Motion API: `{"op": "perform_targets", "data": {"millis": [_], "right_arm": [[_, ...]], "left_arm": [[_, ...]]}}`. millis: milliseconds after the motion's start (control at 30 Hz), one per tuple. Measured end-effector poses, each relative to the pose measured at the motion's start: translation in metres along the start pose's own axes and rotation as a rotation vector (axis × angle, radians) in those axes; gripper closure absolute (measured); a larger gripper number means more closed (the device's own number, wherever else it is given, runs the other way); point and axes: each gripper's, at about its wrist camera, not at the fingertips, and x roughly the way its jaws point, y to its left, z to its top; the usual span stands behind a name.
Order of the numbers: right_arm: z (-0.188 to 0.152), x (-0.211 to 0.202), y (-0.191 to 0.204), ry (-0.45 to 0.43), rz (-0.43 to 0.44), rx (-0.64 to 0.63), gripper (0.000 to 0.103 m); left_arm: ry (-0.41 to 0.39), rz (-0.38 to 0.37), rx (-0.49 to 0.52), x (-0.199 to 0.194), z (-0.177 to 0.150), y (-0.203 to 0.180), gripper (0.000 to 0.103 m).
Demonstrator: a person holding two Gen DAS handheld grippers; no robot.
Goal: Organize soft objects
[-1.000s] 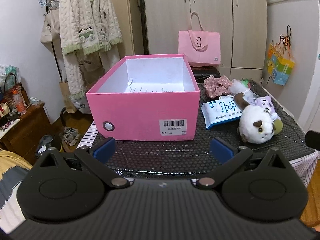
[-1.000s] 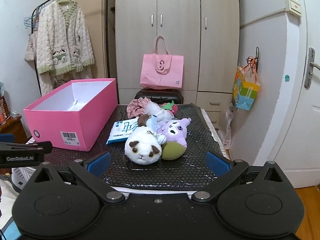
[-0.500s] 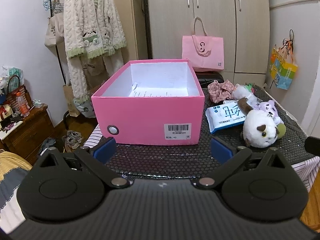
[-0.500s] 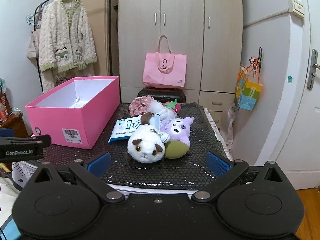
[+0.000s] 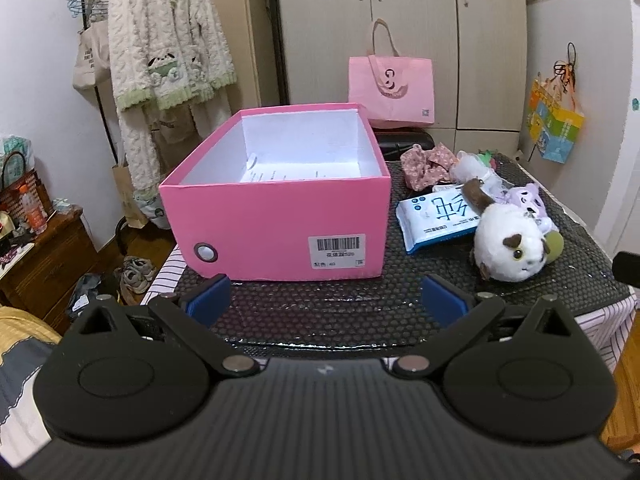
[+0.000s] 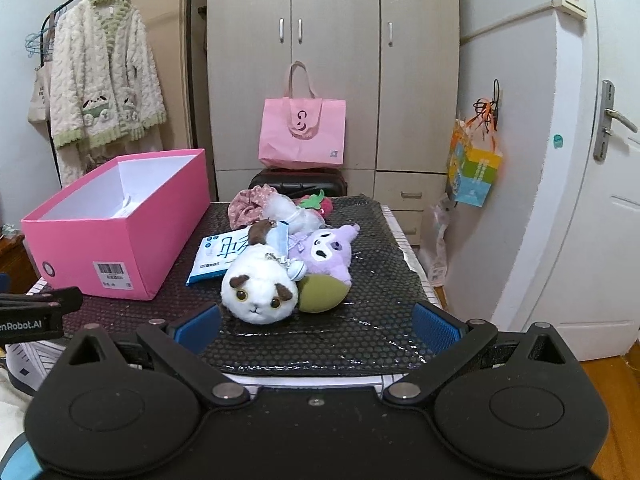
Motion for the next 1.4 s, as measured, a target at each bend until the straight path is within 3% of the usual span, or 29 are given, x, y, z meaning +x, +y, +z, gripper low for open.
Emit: {"op": "perform_targets", "data": {"millis": [400,667,867,1000,1100,1267,1400], "right_arm": [[-0.001,0.003,-0.002,-0.001,-0.002,-0.006,0.0],[-0.002,0.003,-0.012,-0.018,0.003,-0.004,0.0],[0.003,0.001,-0.022,-0.121,0.056,-0.056,0.0],[-0.004,0.008,-0.023,-0.238,0.141,-0.122,0.0],[-0.008,0.028,-0.02,-0.209,0.222,-0.141,0.0],[-0.02,0.065,-0.005,-0.148,0.261,-0.196,0.002],[-0.026,0.093,-0.005,-0.078,0.335,-0.153,0.012]], "left_arm": [[-0.005,-0.007,-0.02,0.004,0.0,-0.004,0.0],[-0.004,-0.028,0.025,0.004,0.005,-0.009,0.0],[-0.048,-0.161,0.034,0.0,0.029,-0.01,0.0],[-0.095,-0.165,0.085,0.005,0.041,-0.024,0.0],[-0.092,-0.23,0.111,0.018,0.044,-0.036,0.0],[-0.029,-0.338,0.135,0.048,0.04,-0.053,0.003],[0.002,-0.414,0.141,0.071,0.036,-0.066,0.003]]}}
